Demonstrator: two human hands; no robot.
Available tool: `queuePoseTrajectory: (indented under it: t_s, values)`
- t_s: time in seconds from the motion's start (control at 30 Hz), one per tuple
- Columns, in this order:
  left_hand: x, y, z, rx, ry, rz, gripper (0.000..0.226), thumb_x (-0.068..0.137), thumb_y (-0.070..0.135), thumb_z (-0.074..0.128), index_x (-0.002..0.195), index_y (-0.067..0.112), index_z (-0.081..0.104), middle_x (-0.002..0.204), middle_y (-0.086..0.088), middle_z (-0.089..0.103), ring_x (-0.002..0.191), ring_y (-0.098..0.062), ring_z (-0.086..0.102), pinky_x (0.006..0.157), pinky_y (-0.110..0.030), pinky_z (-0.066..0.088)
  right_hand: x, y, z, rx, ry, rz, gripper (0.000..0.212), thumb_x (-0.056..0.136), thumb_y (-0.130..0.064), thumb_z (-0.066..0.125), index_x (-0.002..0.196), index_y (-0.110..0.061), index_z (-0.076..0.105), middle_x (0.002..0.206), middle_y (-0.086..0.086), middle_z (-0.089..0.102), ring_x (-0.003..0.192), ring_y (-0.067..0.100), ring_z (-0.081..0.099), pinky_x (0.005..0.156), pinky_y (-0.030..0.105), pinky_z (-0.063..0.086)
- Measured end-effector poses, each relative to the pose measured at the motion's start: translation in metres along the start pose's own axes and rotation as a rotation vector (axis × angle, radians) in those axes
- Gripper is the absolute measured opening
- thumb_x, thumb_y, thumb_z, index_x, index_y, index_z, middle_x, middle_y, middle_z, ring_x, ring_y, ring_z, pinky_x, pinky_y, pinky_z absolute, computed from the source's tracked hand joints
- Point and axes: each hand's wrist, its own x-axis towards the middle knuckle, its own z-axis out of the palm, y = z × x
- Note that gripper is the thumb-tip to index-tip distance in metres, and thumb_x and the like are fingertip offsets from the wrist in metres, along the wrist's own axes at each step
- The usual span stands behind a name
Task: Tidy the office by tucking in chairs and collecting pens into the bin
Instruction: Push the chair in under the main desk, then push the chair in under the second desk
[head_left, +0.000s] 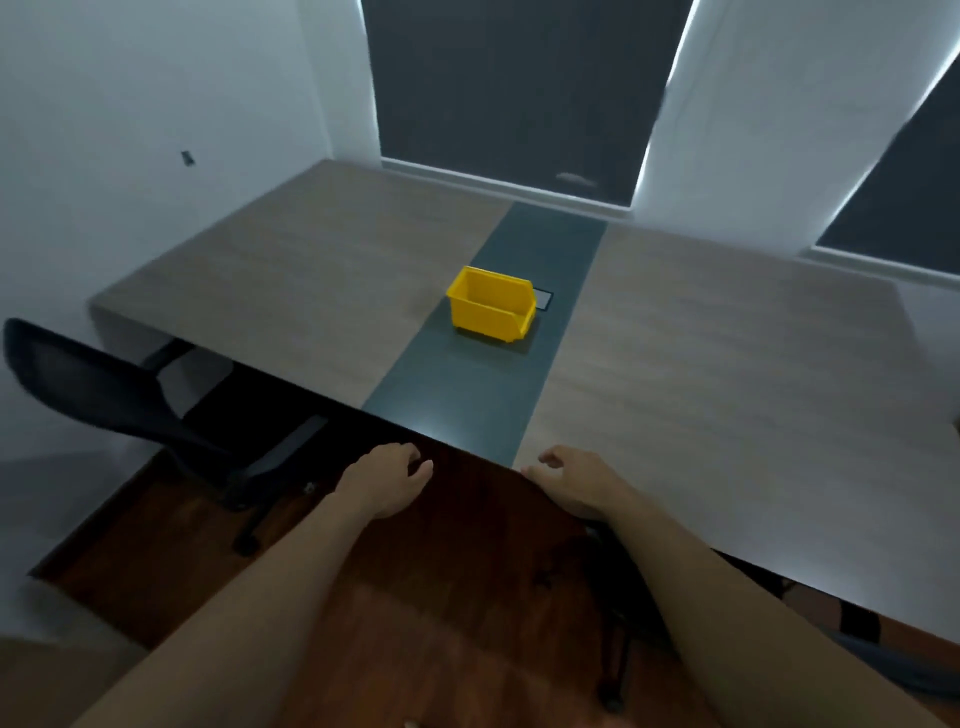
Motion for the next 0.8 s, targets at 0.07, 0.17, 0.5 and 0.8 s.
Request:
queuePoseTrajectory:
  t_s: [0.07, 0.17, 0.5, 0.8]
  values:
    - [-0.010, -0.041, -0.015, -0.033, 0.040, -0.046, 0.061, 0.101, 0.067, 0.037, 0.137, 0.026, 0.063, 0.132, 0.003, 0.067, 0.115, -0.019, 0.065, 0.098, -0.046, 0.057, 0.014, -0.039, 0.013, -0.034, -0.010, -0.056, 0.084, 0.090, -0.082, 0.047, 0.145, -0.020, 0.057, 0.148, 0.002, 0.059, 0.131, 0.022, 0.058, 0.108, 0.038, 0.048]
    - [-0.027, -0.102, -0.033, -0.079, 0.083, -0.118, 0.058, 0.101, 0.066, 0.037, 0.134, 0.026, 0.064, 0.129, 0.004, 0.068, 0.112, -0.019, 0.066, 0.096, -0.046, 0.058, 0.032, -0.096, 0.034, -0.078, -0.014, -0.131, 0.079, 0.090, -0.080, 0.048, 0.138, -0.019, 0.062, 0.140, 0.003, 0.064, 0.126, 0.022, 0.061, 0.104, 0.037, 0.050]
    - [-0.107, -0.269, -0.076, -0.176, 0.205, -0.356, 0.047, 0.106, 0.059, 0.040, 0.128, 0.026, 0.066, 0.123, 0.002, 0.068, 0.111, -0.020, 0.066, 0.095, -0.044, 0.058, 0.077, -0.264, 0.120, -0.134, -0.114, -0.373, 0.104, 0.075, -0.099, 0.033, 0.141, -0.024, 0.059, 0.138, -0.002, 0.065, 0.122, 0.018, 0.063, 0.103, 0.040, 0.053]
    - [-0.139, -0.389, -0.100, -0.257, 0.299, -0.519, 0.043, 0.104, 0.058, 0.042, 0.120, 0.028, 0.069, 0.116, 0.006, 0.070, 0.106, -0.016, 0.066, 0.093, -0.044, 0.058, 0.135, -0.406, 0.183, -0.184, -0.232, -0.503, 0.089, 0.083, -0.090, 0.043, 0.139, -0.023, 0.060, 0.132, -0.003, 0.066, 0.120, 0.019, 0.062, 0.101, 0.038, 0.053]
